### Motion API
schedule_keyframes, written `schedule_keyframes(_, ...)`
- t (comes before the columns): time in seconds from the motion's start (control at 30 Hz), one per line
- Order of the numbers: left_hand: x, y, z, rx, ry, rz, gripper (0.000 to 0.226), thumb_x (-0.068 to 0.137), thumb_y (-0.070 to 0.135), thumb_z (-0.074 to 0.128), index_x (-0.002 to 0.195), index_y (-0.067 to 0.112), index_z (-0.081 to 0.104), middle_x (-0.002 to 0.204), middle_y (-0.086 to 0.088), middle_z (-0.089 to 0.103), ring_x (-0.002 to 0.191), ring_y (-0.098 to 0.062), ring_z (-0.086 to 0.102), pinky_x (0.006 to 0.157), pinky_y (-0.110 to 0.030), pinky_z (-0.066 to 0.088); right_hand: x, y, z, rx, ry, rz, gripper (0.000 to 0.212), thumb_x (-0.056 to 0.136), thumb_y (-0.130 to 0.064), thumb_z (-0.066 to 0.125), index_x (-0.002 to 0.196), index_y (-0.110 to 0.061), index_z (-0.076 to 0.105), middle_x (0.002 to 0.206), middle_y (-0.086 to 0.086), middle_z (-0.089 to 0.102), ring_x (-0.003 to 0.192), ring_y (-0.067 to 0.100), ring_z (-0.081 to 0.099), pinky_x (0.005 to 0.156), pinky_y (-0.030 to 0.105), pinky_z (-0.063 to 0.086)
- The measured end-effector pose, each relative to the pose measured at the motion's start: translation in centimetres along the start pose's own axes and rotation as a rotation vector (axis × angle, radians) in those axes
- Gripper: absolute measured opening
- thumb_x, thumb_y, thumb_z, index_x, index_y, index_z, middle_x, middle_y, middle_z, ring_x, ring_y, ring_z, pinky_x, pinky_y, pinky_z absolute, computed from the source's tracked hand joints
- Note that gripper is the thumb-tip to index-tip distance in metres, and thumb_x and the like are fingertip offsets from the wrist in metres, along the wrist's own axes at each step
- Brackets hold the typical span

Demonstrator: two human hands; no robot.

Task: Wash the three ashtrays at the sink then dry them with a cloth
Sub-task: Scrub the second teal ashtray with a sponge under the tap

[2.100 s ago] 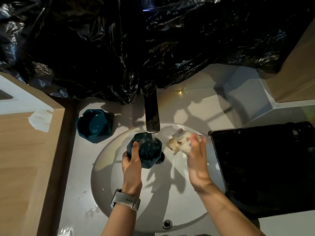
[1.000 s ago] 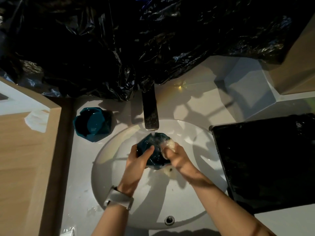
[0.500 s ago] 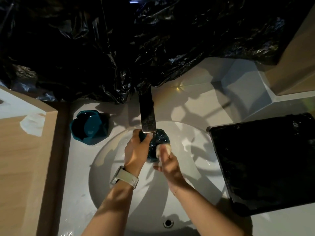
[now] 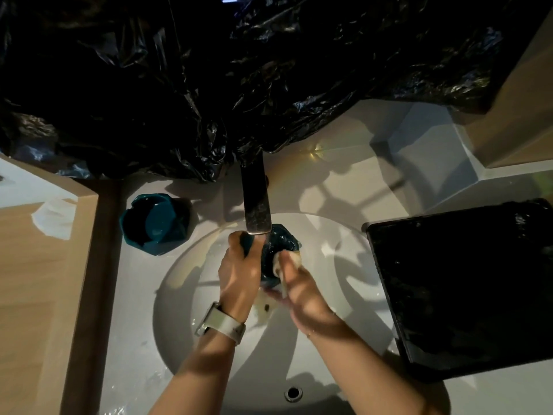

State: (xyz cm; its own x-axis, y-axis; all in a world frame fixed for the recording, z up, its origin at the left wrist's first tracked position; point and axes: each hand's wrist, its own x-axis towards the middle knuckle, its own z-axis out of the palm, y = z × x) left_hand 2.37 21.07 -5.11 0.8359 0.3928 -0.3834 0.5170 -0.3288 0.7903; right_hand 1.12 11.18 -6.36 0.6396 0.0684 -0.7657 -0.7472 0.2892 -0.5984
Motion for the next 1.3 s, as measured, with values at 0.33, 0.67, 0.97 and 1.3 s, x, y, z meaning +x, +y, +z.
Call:
schedule_keyframes(0.33,-0.1,-1.4,-0.6,-0.172,0.045,-0.071,0.041,0.087,0.058,0.052,0.105,0.022,0.055,0.094,0.012,0.064,0.098,-0.022,0.063,0.092,-0.039,0.048,-0.2,0.9,0.1,-0.185,-0.039,-0.088,0.020,0.100,-0.036,0.047,0.103,-0.021,0.060,0.085,-0.003,0.065,0.074,0.011,0.061,0.061,0.021,0.049)
schedule_keyframes(0.67,-2.0,-2.1,0.0,-0.265,0.087,-0.121,0.032,0.095,0.054,0.054,0.111,0.026,0.053,0.101,0.007,0.067,0.097,-0.015,0.063,0.088,-0.035,0.049,0.5,0.5,-0.2,-0.240,0.016,-0.197,0.025,0.098,-0.034,0.051,0.103,-0.015,0.066,0.094,0.004,0.073,0.088,0.015,0.070,0.080,0.030,0.055)
schedule_keyframes(0.97,-1.0,-2.2,-2.2,-0.495,-0.256,-0.139,0.052,0.084,0.053,0.067,0.118,0.016,0.051,0.115,-0.007,0.066,0.105,-0.022,0.068,0.087,-0.040,0.056,0.7,-2.3,-1.4,-0.415,-0.034,-0.328,0.033,0.097,-0.039,0.052,0.101,-0.008,0.062,0.092,0.007,0.071,0.087,0.015,0.066,0.083,0.029,0.049)
schedule_keyframes(1.3,0.4,-2.3,-1.4,-0.288,-0.045,-0.153,0.044,0.089,0.064,0.052,0.097,0.023,0.064,0.098,0.001,0.069,0.095,-0.019,0.065,0.092,-0.034,0.049,1.1,-2.8,0.4,-0.512,-0.066,-0.163,0.042,0.093,-0.052,0.051,0.105,-0.013,0.061,0.098,0.005,0.068,0.091,0.022,0.065,0.082,0.035,0.054)
